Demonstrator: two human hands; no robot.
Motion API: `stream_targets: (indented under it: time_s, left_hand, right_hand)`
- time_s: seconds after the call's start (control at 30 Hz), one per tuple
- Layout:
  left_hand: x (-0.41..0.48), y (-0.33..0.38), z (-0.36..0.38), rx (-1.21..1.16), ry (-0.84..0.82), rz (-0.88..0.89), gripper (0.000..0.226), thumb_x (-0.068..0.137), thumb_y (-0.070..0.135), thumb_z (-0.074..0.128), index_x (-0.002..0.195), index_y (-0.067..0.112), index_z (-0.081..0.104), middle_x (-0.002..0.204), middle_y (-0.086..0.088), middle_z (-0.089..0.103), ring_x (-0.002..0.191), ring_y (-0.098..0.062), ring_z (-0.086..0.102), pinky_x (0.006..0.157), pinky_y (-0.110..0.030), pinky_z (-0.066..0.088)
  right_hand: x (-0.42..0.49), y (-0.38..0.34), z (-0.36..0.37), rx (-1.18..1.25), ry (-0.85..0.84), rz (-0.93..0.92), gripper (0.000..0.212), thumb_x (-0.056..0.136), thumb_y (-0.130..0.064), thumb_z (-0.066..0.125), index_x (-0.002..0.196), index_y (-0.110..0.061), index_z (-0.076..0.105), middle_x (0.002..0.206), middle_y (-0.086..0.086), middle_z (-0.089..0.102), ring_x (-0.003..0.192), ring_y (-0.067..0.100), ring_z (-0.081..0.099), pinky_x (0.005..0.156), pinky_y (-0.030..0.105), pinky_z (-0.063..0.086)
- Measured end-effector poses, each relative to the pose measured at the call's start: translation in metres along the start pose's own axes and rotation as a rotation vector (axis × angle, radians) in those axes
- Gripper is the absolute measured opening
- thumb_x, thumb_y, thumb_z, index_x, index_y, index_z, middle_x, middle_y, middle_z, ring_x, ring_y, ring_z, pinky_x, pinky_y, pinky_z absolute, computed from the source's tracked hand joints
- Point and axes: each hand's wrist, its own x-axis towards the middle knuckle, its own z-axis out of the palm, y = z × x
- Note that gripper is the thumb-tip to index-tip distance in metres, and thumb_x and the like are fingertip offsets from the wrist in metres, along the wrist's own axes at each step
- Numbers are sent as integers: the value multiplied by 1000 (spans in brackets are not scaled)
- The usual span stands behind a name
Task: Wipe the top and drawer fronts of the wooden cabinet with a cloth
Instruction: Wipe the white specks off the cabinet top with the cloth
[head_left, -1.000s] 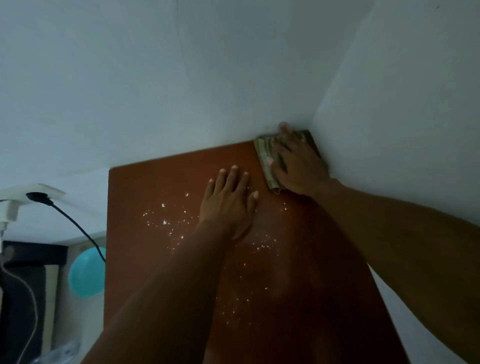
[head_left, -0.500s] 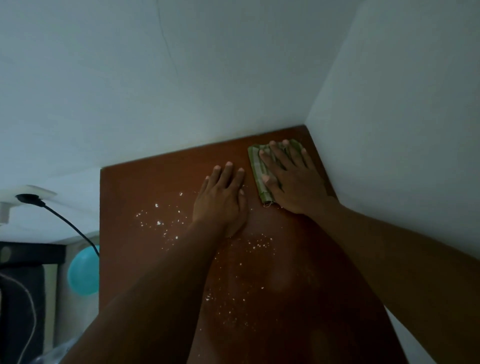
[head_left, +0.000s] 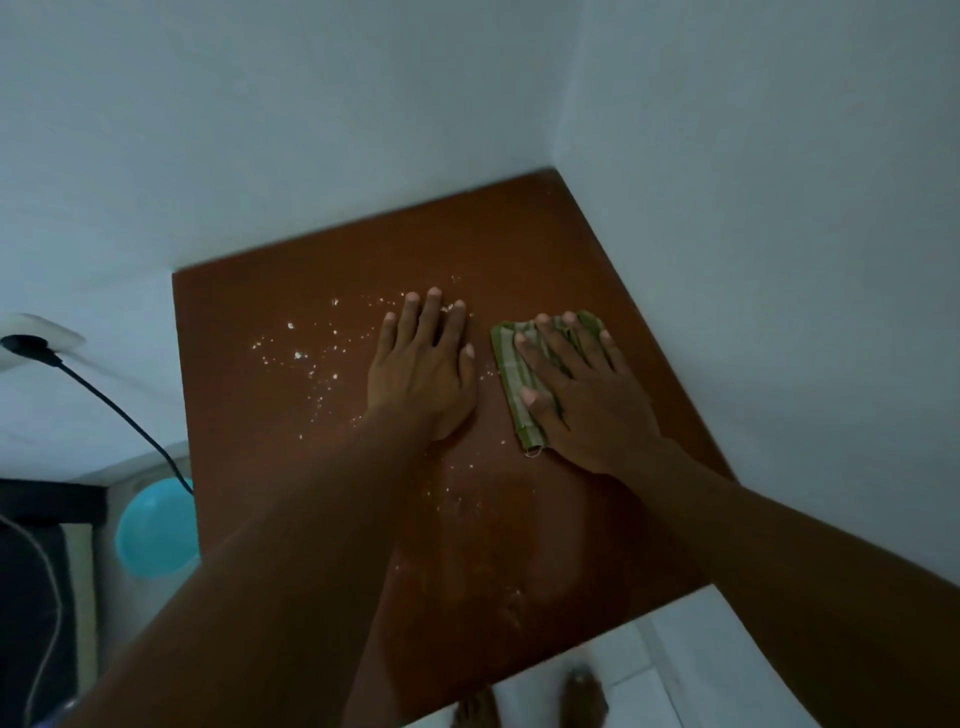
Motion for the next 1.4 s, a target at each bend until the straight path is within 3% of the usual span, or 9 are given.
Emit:
stream_targets:
  time_s: [0.53, 0.7, 0.83, 0.9, 0.97, 1.07, 1.27, 1.4]
  left_hand:
    - [-146, 53, 36, -48, -9, -113, 63, 106, 50, 9, 163, 26, -4, 171, -2, -13, 156, -23, -16, 127, -43, -5]
    - [-181, 63, 53, -74, -6, -156, 64, 105, 50, 10, 163, 26, -3, 171, -2, -13, 156, -23, -15, 128, -44, -3]
    - [-206, 70, 66, -87, -14, -182, 67, 103, 54, 3, 162, 26, -7, 170, -3, -16, 156, -23, -18, 127, -43, -5]
    - [-216, 72, 66, -100, -13, -192, 73, 97, 58, -3, 162, 26, -7, 170, -3, -17, 156, -23, -18, 127, -43, -5]
    - [-219, 71, 64, -114, -17, -197, 78, 92, 61, -8, 162, 27, -7, 169, -2, -18, 155, -23, -19, 127, -42, -5]
    - [-209, 60, 55, -108, -11, -210, 73, 97, 60, -3, 162, 27, -7, 170, -2, -18, 155, -22, -19, 127, -42, -6]
    - [-151, 15, 28, -112, -21, -211, 69, 101, 57, 4, 162, 27, -9, 169, -1, -19, 154, -21, -21, 127, -42, -7]
    - [-94, -35, 10, -89, -8, -189, 71, 98, 59, -1, 161, 27, -11, 169, -3, -20, 154, -22, -22, 127, -42, -6]
  right_hand:
    - [-152, -9, 12, 44, 15, 4, 59, 104, -49, 20, 159, -31, 11, 168, -2, 9, 156, 24, 1, 124, 52, 13]
    - [-182, -13, 17, 95, 71, -25, 56, 105, -43, 24, 158, -28, 21, 166, -1, 17, 155, 24, 8, 124, 51, 16]
    - [-202, -17, 21, 202, 220, -40, 48, 105, -31, 31, 149, -19, 45, 156, 2, 42, 149, 24, 32, 118, 47, 32]
    - [-214, -20, 22, 214, 337, -59, 44, 104, -25, 34, 136, -9, 60, 141, 9, 60, 136, 28, 52, 101, 45, 49]
    - [-220, -19, 19, 222, 399, -64, 43, 102, -20, 37, 127, -2, 66, 128, 16, 68, 122, 33, 63, 84, 43, 56]
    - [-195, -13, 1, 293, 391, -49, 45, 101, -22, 35, 121, 3, 67, 119, 23, 70, 111, 39, 67, 83, 48, 59]
    - [-55, -23, -58, 308, 282, -24, 48, 99, -27, 36, 127, 1, 62, 126, 26, 65, 120, 44, 61, 96, 54, 52]
    - [53, -39, -77, 293, 233, -41, 35, 99, -15, 50, 131, -4, 60, 125, 24, 64, 115, 43, 60, 92, 49, 50]
